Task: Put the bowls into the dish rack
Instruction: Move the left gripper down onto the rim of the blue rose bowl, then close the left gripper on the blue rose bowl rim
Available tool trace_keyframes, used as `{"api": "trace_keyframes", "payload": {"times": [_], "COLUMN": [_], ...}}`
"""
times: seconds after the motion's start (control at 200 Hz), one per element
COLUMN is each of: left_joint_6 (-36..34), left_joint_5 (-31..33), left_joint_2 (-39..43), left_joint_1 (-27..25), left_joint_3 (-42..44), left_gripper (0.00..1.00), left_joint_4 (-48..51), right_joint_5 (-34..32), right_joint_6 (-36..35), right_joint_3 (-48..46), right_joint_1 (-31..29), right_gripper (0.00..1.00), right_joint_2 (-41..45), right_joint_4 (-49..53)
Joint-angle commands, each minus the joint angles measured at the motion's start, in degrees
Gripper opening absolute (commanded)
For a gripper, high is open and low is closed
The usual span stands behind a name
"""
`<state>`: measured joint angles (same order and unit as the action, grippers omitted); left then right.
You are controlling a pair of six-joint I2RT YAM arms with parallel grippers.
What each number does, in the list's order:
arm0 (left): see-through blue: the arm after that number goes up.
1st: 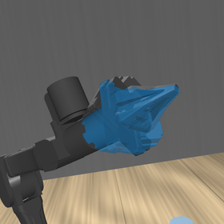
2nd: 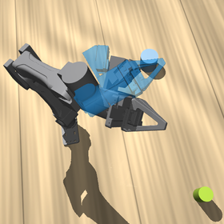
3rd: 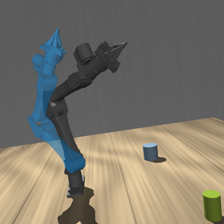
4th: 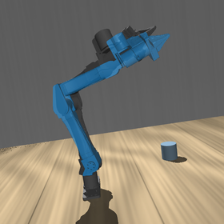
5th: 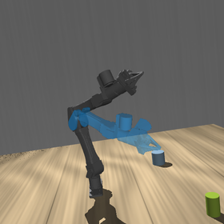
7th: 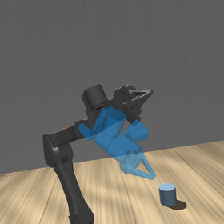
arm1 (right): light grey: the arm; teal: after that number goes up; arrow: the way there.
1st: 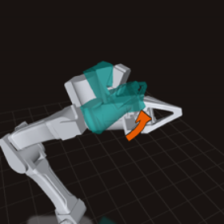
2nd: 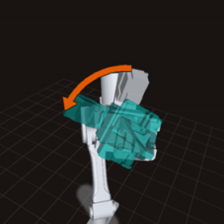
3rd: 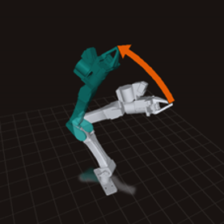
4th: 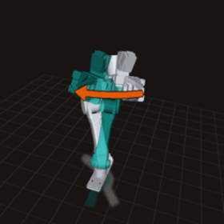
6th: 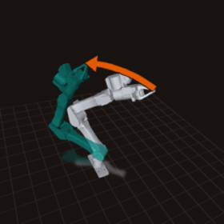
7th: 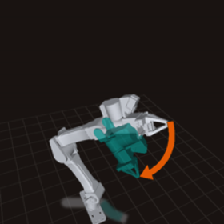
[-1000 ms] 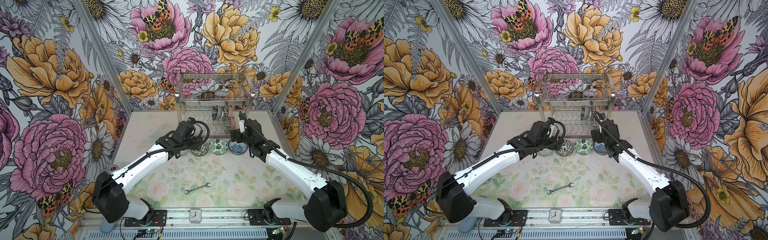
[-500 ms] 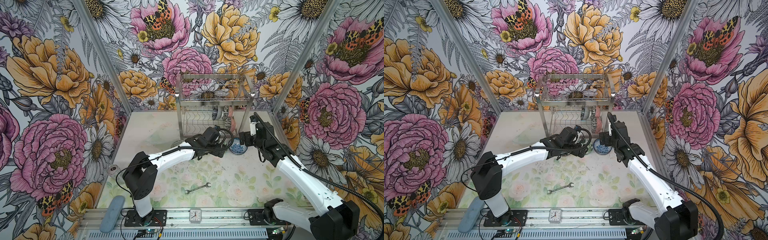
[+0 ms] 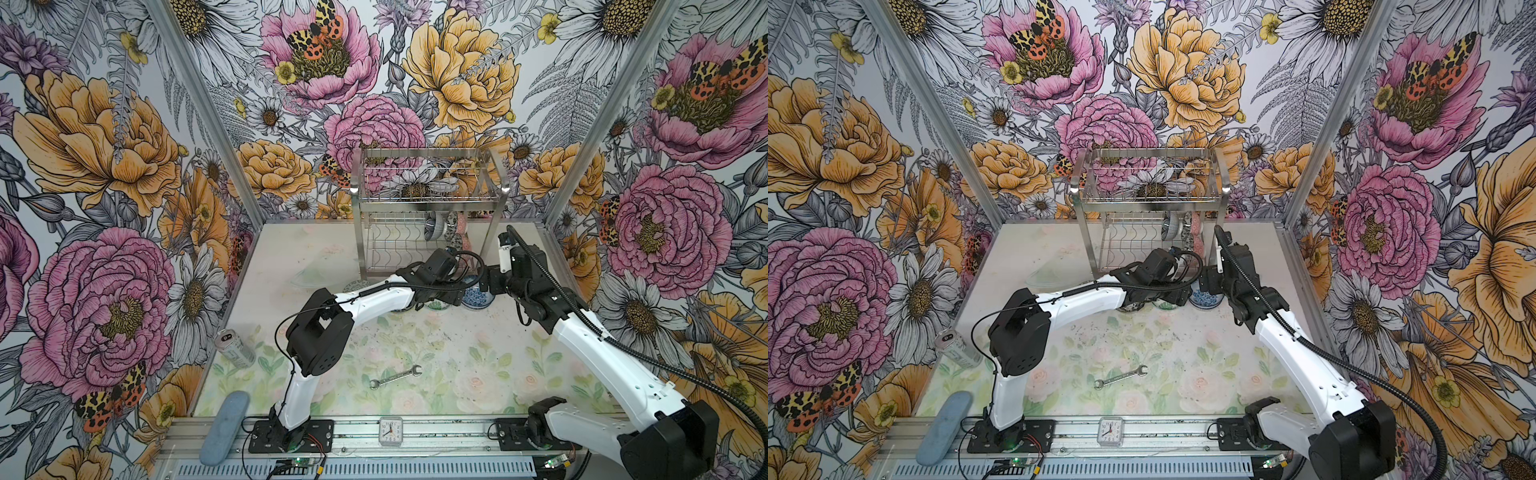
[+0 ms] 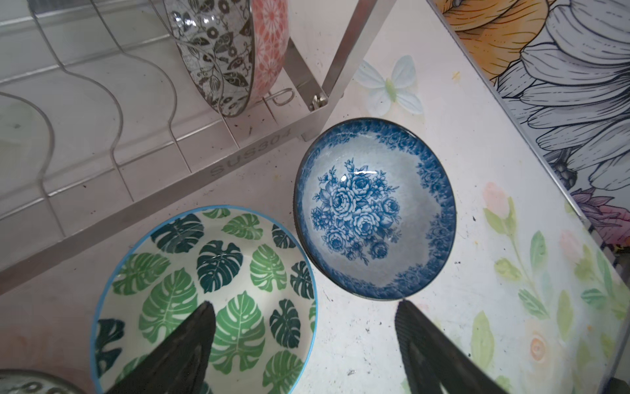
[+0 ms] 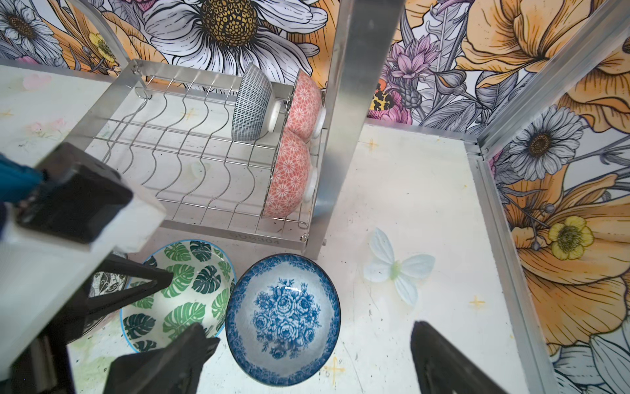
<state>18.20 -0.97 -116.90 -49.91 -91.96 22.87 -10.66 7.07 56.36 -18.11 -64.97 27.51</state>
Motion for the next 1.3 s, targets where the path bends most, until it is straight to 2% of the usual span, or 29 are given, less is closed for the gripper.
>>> {"api": "trace_keyframes", "payload": {"times": [0.0, 0.175, 0.375, 0.746, 1.296], "left_joint_6": [0.2, 0.4, 0.8, 0.5, 0.0], "left_joint_5": [-2.9, -4.6, -6.3, -5.6, -2.9], "left_joint_2": [-1.7, -4.2, -6.9, -10.2, -13.5], "left_joint_1": [0.9, 1.5, 2.0, 2.1, 2.3], "left_joint_3": [-2.7, -5.1, -7.3, -10.6, -13.8], "left_gripper": [0.77, 0.59, 0.46, 0.41, 0.28], "left_joint_4": [-0.6, -0.6, -0.6, -0.1, 0.1], "right_joint_5": [-0.3, -0.3, -0.1, 0.3, 0.5], "right_joint_6": [0.9, 0.8, 1.0, 1.2, 1.3], "right_joint_3": [1.0, 0.8, 0.3, -0.1, -0.7], "right_joint_1": [0.5, 0.7, 0.9, 1.0, 1.1], "right_gripper": [0.95, 0.95, 0.95, 0.95, 0.95], "right_joint_2": [-0.1, -0.2, -0.2, -0.3, -0.2], "right_joint_4": [-0.2, -0.3, -0.6, -1.0, -1.6]}}
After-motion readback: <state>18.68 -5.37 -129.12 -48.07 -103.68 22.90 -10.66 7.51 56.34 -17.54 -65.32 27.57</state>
